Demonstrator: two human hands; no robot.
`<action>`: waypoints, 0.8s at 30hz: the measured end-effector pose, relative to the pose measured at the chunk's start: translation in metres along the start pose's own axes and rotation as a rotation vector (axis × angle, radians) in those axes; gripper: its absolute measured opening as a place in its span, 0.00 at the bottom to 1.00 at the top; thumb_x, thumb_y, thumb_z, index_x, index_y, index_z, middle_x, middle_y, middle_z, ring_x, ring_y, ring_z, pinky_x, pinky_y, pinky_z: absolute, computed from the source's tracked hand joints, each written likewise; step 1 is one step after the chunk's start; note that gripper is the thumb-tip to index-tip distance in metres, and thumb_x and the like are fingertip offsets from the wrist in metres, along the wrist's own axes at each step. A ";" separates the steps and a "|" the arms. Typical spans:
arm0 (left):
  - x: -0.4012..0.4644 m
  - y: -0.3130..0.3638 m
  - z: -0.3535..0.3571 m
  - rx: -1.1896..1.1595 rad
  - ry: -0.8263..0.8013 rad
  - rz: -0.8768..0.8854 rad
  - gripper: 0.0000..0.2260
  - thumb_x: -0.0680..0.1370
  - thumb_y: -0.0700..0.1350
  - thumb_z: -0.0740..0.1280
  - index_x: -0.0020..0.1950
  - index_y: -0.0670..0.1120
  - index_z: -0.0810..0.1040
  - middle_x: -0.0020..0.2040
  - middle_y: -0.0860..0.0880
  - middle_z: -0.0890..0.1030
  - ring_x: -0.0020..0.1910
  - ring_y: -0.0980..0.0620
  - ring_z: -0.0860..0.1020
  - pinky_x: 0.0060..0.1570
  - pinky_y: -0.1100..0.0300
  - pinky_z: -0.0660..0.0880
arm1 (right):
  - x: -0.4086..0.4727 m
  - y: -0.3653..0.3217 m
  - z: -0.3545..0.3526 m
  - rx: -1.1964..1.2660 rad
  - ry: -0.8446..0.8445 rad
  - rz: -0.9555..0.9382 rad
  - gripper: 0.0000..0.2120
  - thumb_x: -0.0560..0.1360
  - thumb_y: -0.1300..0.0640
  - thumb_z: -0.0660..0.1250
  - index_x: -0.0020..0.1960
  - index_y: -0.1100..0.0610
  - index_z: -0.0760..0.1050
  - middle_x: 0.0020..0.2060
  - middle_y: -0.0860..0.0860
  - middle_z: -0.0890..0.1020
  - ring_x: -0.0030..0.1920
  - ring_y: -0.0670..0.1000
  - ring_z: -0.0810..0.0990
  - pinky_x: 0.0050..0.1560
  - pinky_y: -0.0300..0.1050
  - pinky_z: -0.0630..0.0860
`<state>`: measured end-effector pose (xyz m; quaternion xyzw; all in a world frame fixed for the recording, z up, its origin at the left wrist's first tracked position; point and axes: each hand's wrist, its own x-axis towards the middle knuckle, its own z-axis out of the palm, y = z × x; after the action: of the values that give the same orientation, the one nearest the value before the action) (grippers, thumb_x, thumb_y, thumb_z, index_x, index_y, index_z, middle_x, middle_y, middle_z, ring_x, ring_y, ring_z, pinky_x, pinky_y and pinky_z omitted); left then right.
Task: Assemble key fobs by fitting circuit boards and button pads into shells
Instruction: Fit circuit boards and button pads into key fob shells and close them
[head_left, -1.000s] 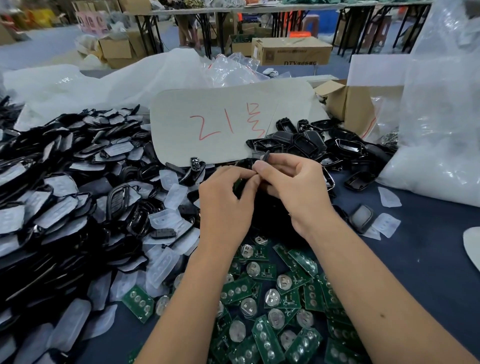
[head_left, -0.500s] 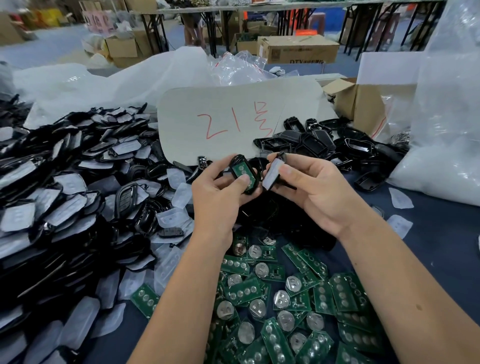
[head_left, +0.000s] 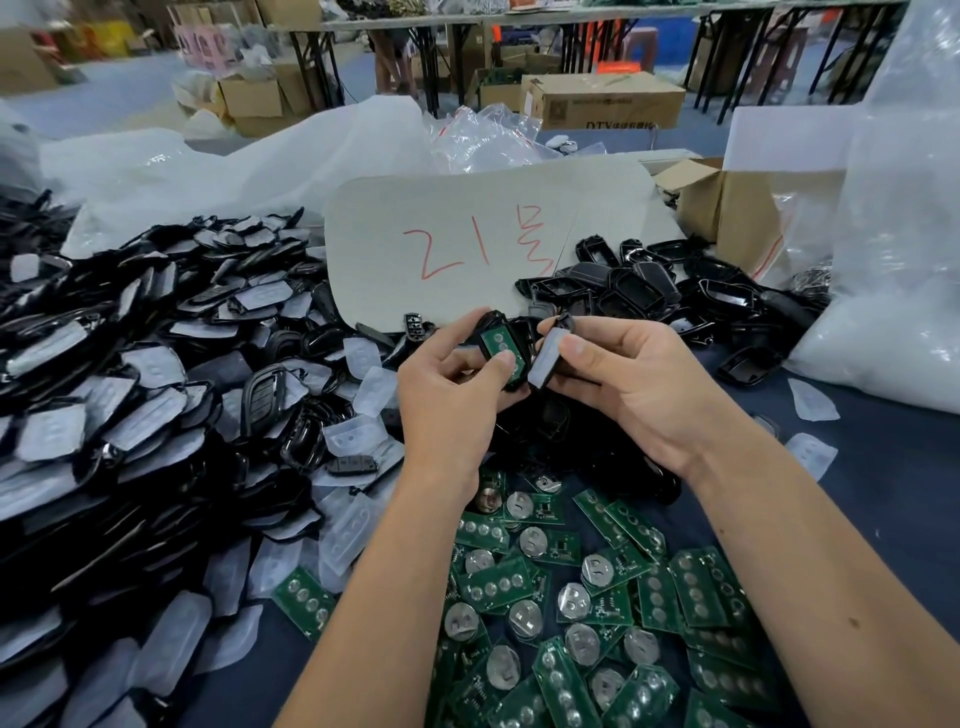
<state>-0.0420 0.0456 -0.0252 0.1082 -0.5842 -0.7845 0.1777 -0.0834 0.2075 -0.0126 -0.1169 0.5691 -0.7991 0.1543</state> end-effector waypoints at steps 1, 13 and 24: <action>0.000 0.000 0.000 0.041 0.008 0.025 0.19 0.77 0.32 0.73 0.60 0.53 0.83 0.35 0.51 0.82 0.44 0.50 0.85 0.43 0.53 0.85 | 0.000 0.000 0.001 -0.010 0.012 -0.007 0.16 0.72 0.58 0.72 0.57 0.65 0.83 0.52 0.61 0.86 0.52 0.55 0.86 0.54 0.47 0.83; -0.011 -0.004 0.008 0.467 -0.038 0.337 0.05 0.78 0.42 0.74 0.52 0.49 0.87 0.44 0.57 0.87 0.47 0.57 0.85 0.51 0.49 0.83 | -0.002 -0.003 0.015 -0.175 0.197 -0.076 0.05 0.75 0.64 0.76 0.44 0.55 0.87 0.47 0.59 0.88 0.46 0.51 0.87 0.47 0.41 0.84; -0.013 -0.002 0.008 0.524 -0.088 0.365 0.11 0.73 0.39 0.78 0.54 0.50 0.88 0.44 0.60 0.87 0.46 0.64 0.84 0.51 0.65 0.81 | -0.002 0.001 0.013 -0.442 0.368 -0.172 0.13 0.65 0.47 0.85 0.39 0.54 0.86 0.37 0.53 0.88 0.40 0.55 0.88 0.44 0.55 0.87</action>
<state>-0.0337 0.0586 -0.0255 0.0097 -0.7830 -0.5667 0.2560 -0.0769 0.1971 -0.0092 -0.0487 0.7356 -0.6738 -0.0491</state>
